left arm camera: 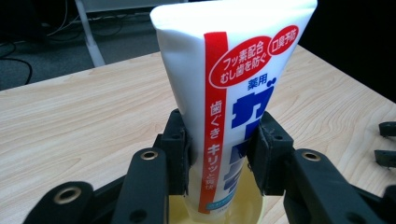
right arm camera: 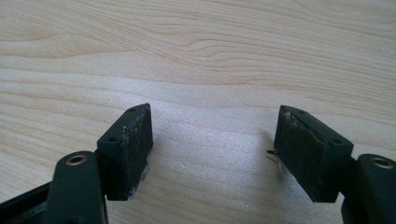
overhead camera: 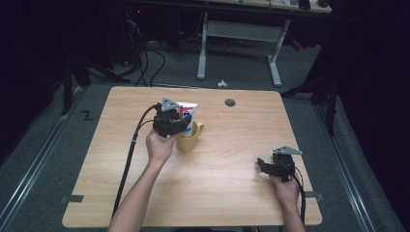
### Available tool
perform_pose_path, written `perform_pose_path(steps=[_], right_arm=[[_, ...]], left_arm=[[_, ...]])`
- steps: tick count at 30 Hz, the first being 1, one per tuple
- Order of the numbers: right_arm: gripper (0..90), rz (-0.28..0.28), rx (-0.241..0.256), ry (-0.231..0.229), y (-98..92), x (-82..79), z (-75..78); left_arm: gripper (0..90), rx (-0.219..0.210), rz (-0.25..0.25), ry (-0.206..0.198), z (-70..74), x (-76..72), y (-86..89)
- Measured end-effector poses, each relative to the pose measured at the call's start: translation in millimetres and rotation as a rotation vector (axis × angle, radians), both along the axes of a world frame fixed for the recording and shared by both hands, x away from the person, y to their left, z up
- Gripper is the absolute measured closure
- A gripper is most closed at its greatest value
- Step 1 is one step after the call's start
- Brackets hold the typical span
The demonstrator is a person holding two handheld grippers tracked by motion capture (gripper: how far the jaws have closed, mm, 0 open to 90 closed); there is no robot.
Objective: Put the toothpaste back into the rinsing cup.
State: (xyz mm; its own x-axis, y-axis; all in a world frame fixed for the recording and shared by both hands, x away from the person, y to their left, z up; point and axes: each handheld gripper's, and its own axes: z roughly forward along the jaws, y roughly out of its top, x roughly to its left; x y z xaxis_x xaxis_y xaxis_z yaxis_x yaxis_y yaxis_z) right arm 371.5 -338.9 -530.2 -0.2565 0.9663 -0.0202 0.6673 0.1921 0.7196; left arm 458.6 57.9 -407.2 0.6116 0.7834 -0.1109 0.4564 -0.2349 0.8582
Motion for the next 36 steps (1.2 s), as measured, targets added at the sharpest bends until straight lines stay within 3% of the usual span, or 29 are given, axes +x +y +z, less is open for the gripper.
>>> perform_pose_path(steps=[17, 36], right_arm=[[28.2, 0.000, 0.001, 0.000, 0.1, 0.0, 0.0], [28.2, 0.000, 0.000, 0.000, 0.0, 0.0, 0.0]], left_arm=[[63.1, 0.008, 0.003, 0.020, -15.4, 3.3, -0.5], [64.1, 0.030, -0.001, 0.012, -20.3, 4.1, -5.2]])
